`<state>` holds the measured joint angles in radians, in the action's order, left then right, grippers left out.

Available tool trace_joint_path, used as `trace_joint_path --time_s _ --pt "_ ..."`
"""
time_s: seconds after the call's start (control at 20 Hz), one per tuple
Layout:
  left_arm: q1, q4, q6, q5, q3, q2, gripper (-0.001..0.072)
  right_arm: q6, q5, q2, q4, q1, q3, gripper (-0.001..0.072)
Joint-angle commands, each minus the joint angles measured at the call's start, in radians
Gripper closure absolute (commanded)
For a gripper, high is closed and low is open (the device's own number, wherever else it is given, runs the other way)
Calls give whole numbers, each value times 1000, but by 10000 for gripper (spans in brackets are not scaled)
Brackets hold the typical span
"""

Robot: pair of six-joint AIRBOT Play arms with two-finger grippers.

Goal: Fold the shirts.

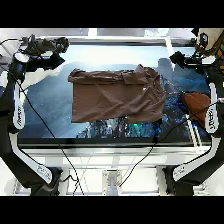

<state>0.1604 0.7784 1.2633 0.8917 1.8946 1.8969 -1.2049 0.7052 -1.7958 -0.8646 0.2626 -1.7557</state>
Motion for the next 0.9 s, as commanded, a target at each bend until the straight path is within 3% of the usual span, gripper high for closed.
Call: trace_joint_path --time_s 0.0,0.1,0.15,0.25,0.35,0.45,0.5,0.6,0.75,0.85 --pt "-2 -37 -69 78 126 11 399 33 -36 40 2 7 -1 315" --pt "-2 -88 -154 137 240 -23 463 121 -15 119 -4 15 -1 315" --pt "-2 -98 -198 142 245 -72 560 161 5 166 -16 23 -1 315" --pt "-6 -69 -280 196 243 -200 581 224 44 275 -58 32 -1 314" --pt "-11 -29 -283 299 243 -339 589 241 82 394 -104 37 -1 313" --pt "-18 19 -260 469 243 -467 695 231 185 518 -147 37 -1 315" --pt "-25 59 -246 555 232 -527 696 228 275 575 -162 37 -1 319" --pt "-38 144 -195 665 153 -639 696 211 509 660 -237 37 1 451" --pt "-92 365 -35 866 0 -724 696 105 836 689 -391 37 22 452" --pt "-114 490 11 934 -109 -724 695 93 876 689 -506 37 128 452"
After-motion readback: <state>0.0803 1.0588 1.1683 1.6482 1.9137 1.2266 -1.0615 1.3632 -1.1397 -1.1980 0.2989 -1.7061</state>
